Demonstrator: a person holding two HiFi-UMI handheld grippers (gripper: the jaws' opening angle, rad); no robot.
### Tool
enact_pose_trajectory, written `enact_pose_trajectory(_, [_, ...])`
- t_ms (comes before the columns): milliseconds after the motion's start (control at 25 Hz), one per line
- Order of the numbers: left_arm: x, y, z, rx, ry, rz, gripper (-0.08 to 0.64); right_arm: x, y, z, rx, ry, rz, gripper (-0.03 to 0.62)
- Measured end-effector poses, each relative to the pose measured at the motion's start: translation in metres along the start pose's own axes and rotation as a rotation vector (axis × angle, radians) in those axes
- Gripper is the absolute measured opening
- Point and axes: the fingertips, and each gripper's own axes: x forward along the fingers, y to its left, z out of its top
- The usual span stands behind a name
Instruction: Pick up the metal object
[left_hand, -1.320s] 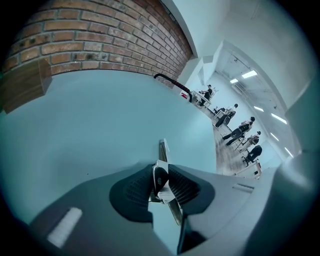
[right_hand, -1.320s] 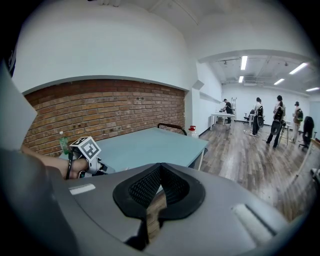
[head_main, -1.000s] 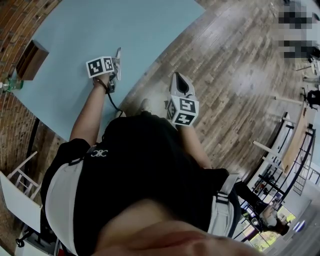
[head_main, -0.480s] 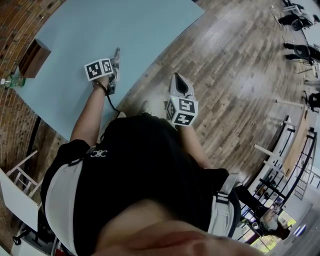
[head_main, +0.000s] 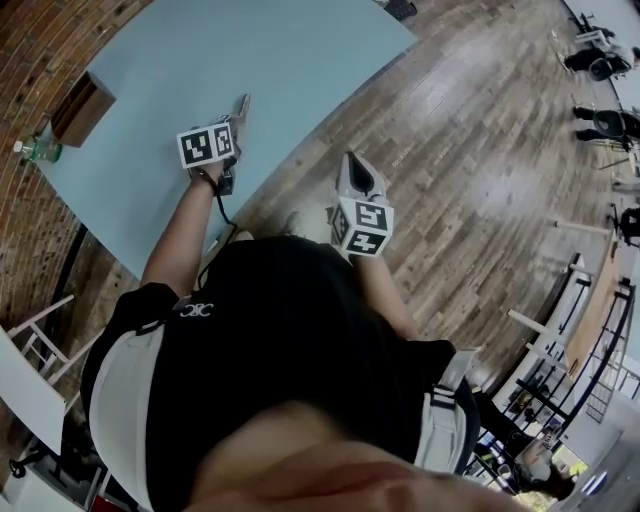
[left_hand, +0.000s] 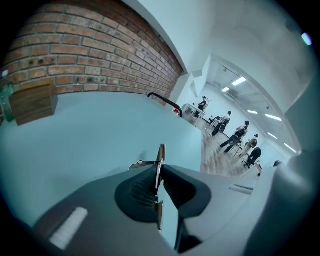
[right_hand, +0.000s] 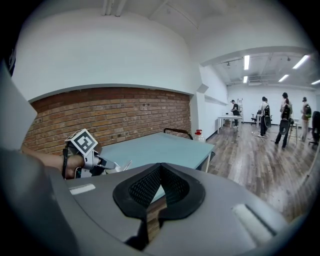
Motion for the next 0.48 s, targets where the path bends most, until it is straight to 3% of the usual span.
enact_pose_trajectory(240, [-0.026, -0.016, 0.014, 0.086, -0.059, 0.005, 0.031, 0.004, 0.005, 0.006, -0.002, -0.020, 0.029, 0.014])
enact_pose_trajectory(480, [-0.062, -0.027, 0.027, 0.081, -0.126, -0.031, 0.031, 0.009, 0.022, 0.012, -0.009, -0.035, 0.064, 0.014])
